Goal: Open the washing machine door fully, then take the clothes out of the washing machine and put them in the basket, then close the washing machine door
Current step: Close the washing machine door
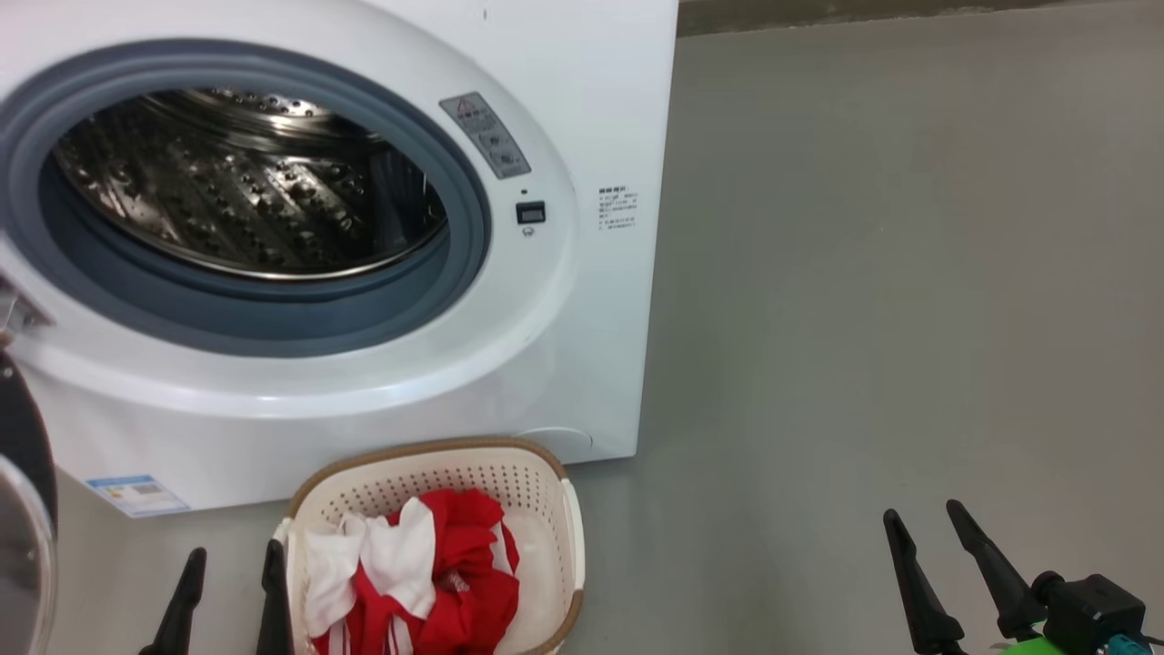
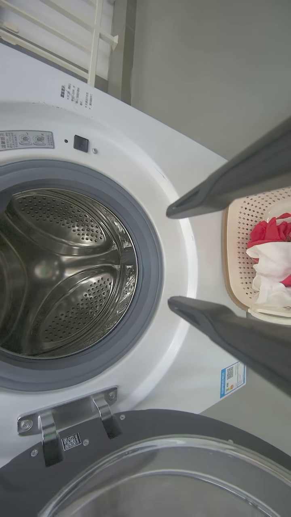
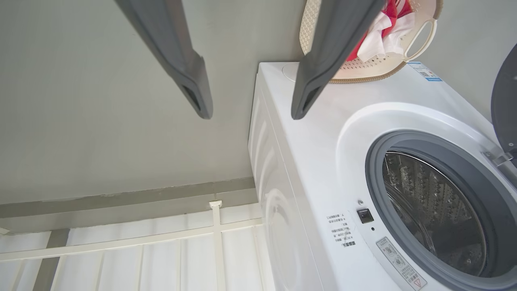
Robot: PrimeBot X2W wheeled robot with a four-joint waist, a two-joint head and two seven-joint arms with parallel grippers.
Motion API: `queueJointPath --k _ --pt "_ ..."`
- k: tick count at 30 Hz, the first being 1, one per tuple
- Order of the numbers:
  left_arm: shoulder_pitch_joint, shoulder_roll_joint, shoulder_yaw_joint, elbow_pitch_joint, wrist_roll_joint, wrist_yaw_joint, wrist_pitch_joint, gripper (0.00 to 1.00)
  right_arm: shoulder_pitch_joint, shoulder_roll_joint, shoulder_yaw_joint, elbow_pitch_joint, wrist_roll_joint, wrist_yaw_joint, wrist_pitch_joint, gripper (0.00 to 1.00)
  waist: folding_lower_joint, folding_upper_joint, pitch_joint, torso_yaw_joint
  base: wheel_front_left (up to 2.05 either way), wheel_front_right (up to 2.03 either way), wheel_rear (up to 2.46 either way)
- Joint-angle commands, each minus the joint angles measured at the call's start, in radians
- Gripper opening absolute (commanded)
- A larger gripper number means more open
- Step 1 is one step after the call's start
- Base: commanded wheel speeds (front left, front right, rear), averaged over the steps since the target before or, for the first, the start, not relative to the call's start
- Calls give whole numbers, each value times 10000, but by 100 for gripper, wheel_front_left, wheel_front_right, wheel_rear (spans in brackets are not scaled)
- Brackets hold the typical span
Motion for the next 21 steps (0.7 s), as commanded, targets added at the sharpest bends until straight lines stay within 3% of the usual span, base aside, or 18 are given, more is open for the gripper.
queueJointPath --k 1,12,21 --pt "-203 146 315 -286 -47 -87 -49 100 -20 -167 215 -227 -25 50 -65 100 0 -1 1 11 -135 135 0" --pt "-221 146 378 -306 -47 -153 -49 100 -29 -177 223 -248 -11 50 -65 100 0 -1 18 50 -120 120 0" --pt "-292 146 440 -292 -23 -194 -49 100 -53 -174 217 -248 -25 50 -65 100 0 -1 44 84 -21 21 0"
